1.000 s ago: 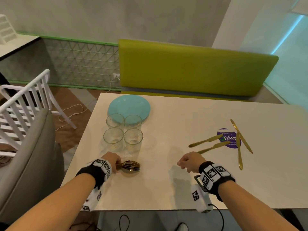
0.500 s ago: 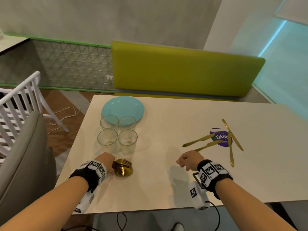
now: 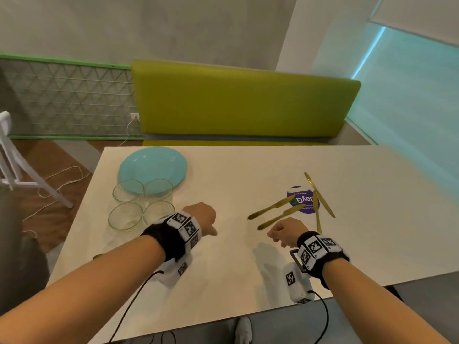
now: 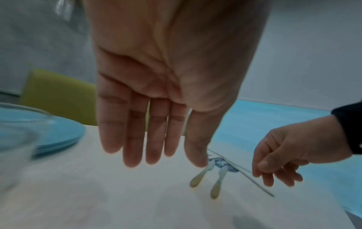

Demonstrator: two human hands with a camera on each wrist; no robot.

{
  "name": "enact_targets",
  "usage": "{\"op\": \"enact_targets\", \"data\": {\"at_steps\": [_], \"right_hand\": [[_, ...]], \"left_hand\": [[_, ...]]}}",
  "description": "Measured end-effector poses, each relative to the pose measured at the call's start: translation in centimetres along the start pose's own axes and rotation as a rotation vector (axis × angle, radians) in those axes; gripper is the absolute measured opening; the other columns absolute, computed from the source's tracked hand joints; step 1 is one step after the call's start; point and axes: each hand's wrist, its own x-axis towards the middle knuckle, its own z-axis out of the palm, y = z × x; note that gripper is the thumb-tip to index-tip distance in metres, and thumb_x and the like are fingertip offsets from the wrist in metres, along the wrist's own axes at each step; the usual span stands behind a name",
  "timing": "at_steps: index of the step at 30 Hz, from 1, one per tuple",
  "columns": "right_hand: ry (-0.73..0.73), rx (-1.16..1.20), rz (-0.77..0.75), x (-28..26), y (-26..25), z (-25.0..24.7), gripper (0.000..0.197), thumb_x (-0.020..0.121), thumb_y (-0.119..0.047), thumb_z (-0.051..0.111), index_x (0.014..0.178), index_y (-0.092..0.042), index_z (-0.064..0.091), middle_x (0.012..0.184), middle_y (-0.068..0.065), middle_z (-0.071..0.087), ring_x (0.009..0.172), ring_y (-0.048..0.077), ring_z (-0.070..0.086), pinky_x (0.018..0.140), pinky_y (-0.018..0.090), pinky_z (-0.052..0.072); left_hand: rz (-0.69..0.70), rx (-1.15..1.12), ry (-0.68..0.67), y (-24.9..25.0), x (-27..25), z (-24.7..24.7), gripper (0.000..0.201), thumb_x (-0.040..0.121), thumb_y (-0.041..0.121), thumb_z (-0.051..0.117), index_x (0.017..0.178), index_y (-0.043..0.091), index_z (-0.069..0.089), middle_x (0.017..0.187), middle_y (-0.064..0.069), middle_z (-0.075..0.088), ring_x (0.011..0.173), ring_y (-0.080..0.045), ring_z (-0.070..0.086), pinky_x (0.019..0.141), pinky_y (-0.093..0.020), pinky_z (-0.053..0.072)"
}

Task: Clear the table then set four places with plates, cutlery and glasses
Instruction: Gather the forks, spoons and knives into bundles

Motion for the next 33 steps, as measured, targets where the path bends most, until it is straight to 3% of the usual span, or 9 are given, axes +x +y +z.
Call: {"op": "enact_targets", "data": {"at_steps": [5,8,12,17,20,23,26,30,33], "right_hand": [[0.016,-0.001,0.029,3.4,3.0,-3.0,0.020,0.092,-0.032,0.056,0.089,-0.014,0.065,0.090,-0.001,0.064,0.073,0.011,0.057,0.053,0.016,0.038],[0.025,0.007,0.060,5.9,5.1,-4.8,0.020,0.092,-0.033,0.055,0.086,-0.015,0.062,0.089,-0.001,0.064,0.072,0.011,0.057,0.052,0.015,0.038],[0.009,-0.022,0.074,9.0,7.7,-6.9,0.021,0.093,-0.032,0.054,0.086,-0.015,0.063,0.088,-0.002,0.064,0.064,0.007,0.054,0.051,0.014,0.038],[-0.006,-0.079,0.085,12.0,9.7,-8.5,0.026,0.093,-0.034,0.053,0.097,-0.013,0.068,0.094,0.001,0.067,0.082,0.012,0.057,0.085,0.023,0.050],[-0.037,-0.079,0.074,13.1,9.6,-8.3,0.020,0.093,-0.034,0.054,0.089,-0.016,0.063,0.089,-0.001,0.062,0.083,0.012,0.056,0.089,0.026,0.050],[-0.086,-0.101,0.056,13.7,8.9,-7.3,0.024,0.093,-0.033,0.054,0.098,-0.013,0.066,0.095,0.003,0.063,0.096,0.018,0.060,0.097,0.031,0.049],[-0.104,-0.071,0.080,14.0,8.0,-6.1,0.029,0.092,-0.036,0.054,0.098,-0.010,0.066,0.093,0.004,0.063,0.091,0.018,0.060,0.093,0.029,0.050],[-0.126,-0.034,0.165,14.0,6.8,-4.2,0.031,0.092,-0.040,0.053,0.075,-0.014,0.054,0.073,-0.001,0.054,0.077,0.015,0.055,0.082,0.026,0.048],[-0.079,0.072,0.268,13.9,5.8,-2.8,0.037,0.089,-0.044,0.056,0.071,-0.013,0.050,0.068,-0.001,0.051,0.063,0.011,0.052,0.066,0.023,0.045]], "left_hand": [[0.061,-0.112,0.057,5.7,6.7,-2.8,0.041,0.093,0.035,0.052,0.122,0.007,0.058,0.124,-0.009,0.059,0.115,-0.026,0.056,0.095,-0.036,0.048],[0.077,-0.161,0.026,8.4,11.2,-2.7,0.030,0.092,0.027,0.052,0.108,0.003,0.060,0.114,-0.012,0.061,0.106,-0.025,0.058,0.085,-0.031,0.046],[0.065,-0.193,-0.036,11.8,15.6,-1.7,0.035,0.095,0.019,0.049,0.126,0.004,0.055,0.131,-0.014,0.055,0.120,-0.028,0.054,0.096,-0.033,0.045],[0.007,-0.210,-0.069,14.1,18.7,0.2,0.039,0.095,0.019,0.049,0.132,0.007,0.048,0.135,-0.013,0.049,0.123,-0.026,0.051,0.100,-0.033,0.044],[-0.048,-0.194,-0.062,14.4,19.5,0.7,0.032,0.093,0.015,0.050,0.124,0.009,0.056,0.126,-0.010,0.057,0.114,-0.024,0.057,0.092,-0.030,0.047],[-0.078,-0.171,-0.073,14.6,19.9,0.7,0.027,0.092,0.012,0.051,0.116,0.008,0.063,0.117,-0.010,0.064,0.106,-0.023,0.063,0.085,-0.026,0.050],[-0.112,-0.164,-0.078,14.6,20.1,0.6,0.024,0.090,0.009,0.052,0.109,0.006,0.065,0.113,-0.009,0.065,0.102,-0.023,0.064,0.080,-0.024,0.050],[-0.143,-0.193,-0.057,13.7,19.9,1.1,0.025,0.090,0.012,0.052,0.114,0.007,0.060,0.118,-0.009,0.063,0.107,-0.022,0.062,0.082,-0.025,0.048],[-0.166,-0.268,-0.051,12.3,19.5,1.0,0.028,0.091,0.015,0.052,0.116,0.005,0.057,0.121,-0.011,0.060,0.109,-0.025,0.060,0.084,-0.027,0.047]]}}
